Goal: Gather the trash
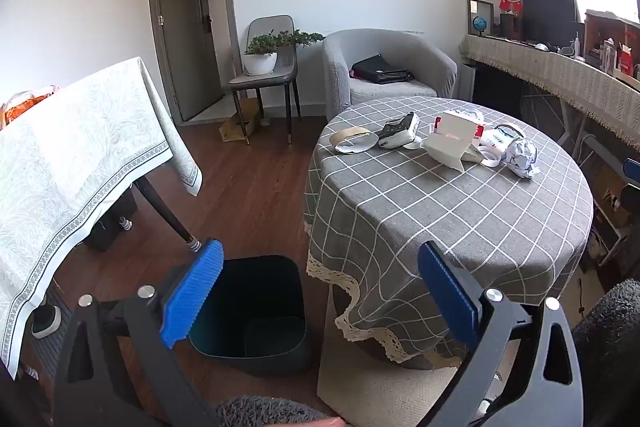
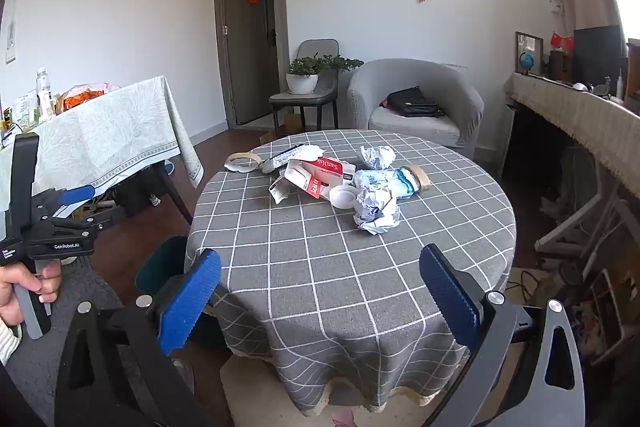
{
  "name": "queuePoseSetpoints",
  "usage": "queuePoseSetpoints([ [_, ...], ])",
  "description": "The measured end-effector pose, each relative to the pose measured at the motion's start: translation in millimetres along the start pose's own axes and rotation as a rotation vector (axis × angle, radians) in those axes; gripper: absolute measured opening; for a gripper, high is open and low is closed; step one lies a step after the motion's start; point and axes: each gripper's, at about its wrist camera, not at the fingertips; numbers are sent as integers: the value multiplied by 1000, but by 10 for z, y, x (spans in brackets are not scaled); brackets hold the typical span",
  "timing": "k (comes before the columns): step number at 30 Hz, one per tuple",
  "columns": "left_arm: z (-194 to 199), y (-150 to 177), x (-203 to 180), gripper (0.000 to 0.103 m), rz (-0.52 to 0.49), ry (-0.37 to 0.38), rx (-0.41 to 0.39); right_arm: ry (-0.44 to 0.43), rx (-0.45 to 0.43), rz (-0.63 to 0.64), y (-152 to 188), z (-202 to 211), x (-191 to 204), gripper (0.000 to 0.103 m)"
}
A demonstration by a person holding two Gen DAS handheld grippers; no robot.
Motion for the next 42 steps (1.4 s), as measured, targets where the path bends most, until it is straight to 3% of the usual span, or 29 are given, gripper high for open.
queuePoseSetpoints([
  [42,29,7,71,100,-1,-6,7,-3,-16,-24,-19,0,-6,100],
])
Point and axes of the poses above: each gripper's, at about its wrist camera, not at the fingertips, and z roughly against the way its jaws point, x to its left, y to its underside, and after that the axes turned 10 degrees about -x, right-handed
